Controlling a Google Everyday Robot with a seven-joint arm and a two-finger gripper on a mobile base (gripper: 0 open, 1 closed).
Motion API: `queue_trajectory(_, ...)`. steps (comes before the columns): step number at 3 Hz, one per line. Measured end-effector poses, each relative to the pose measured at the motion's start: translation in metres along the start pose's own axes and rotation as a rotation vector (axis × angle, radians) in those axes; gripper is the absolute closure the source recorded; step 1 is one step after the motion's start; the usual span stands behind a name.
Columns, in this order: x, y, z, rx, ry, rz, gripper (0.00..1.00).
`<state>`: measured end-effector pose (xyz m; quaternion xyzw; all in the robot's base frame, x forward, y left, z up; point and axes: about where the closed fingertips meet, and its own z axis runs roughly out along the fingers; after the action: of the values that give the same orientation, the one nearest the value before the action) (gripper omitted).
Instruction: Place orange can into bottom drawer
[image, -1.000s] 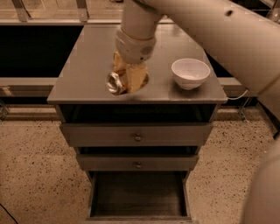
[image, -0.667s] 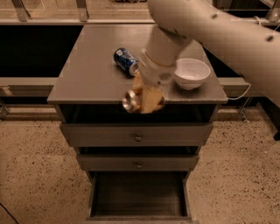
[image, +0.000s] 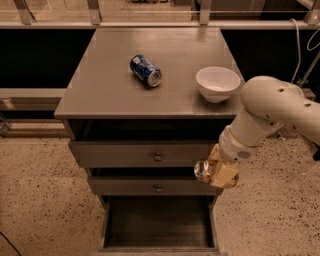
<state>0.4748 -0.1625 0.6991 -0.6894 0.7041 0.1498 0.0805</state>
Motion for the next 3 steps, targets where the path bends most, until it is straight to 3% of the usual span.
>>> queue_trajectory(1, 0.000, 0.000, 0.002, 0.002, -0.013, -0.004, 1.00)
queue_trajectory(2, 0.004, -0.005, 0.023, 0.021, -0.181, -0.055, 1.00)
queue_trajectory(3, 0.001, -0.021, 0.076, 0.136, -0.572, -0.028, 1.00)
